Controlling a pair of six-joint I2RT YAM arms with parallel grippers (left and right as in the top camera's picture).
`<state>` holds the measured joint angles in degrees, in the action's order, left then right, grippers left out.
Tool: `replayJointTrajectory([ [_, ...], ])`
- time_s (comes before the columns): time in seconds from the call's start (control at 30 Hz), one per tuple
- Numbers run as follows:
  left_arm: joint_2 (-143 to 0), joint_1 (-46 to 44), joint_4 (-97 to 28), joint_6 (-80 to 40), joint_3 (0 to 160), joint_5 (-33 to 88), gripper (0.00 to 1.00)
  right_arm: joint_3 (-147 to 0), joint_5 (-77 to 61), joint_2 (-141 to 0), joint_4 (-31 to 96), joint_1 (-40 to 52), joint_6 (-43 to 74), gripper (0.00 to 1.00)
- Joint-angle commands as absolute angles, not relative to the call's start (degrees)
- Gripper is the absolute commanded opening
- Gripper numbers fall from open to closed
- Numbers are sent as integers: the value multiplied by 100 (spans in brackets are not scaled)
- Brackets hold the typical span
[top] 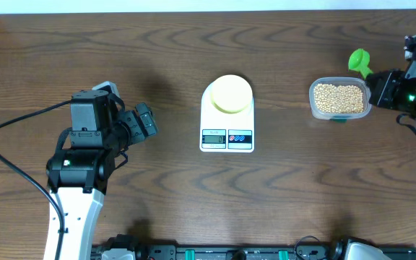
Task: Scoop item into bowl and weigh 50g on scale
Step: 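Move the green scoop with the right gripper over the soybean tub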
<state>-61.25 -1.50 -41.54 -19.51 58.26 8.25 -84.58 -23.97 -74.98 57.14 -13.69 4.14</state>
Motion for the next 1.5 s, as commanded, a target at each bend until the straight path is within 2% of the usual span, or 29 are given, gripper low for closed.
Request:
replayJointTrajectory([
  [0.0,-6099,-119,-4156,-1933,5841,812,98,-8451,-2388,-7500,5771,-1341,-97,1],
  [0.47,-6099,-119,-4156,-1935,5841,812,98,-8451,-2364,-7500,6449,-1341,-543,1],
  [0.73,-6099,-119,-4156,-1935,5841,812,98,-8451,-1313,-7500,6556,-1341,-473,1],
  [1.47,-6099,-119,-4156,-1935,5841,812,98,-8451,-1302,-7500,6567,-1341,-370,1],
])
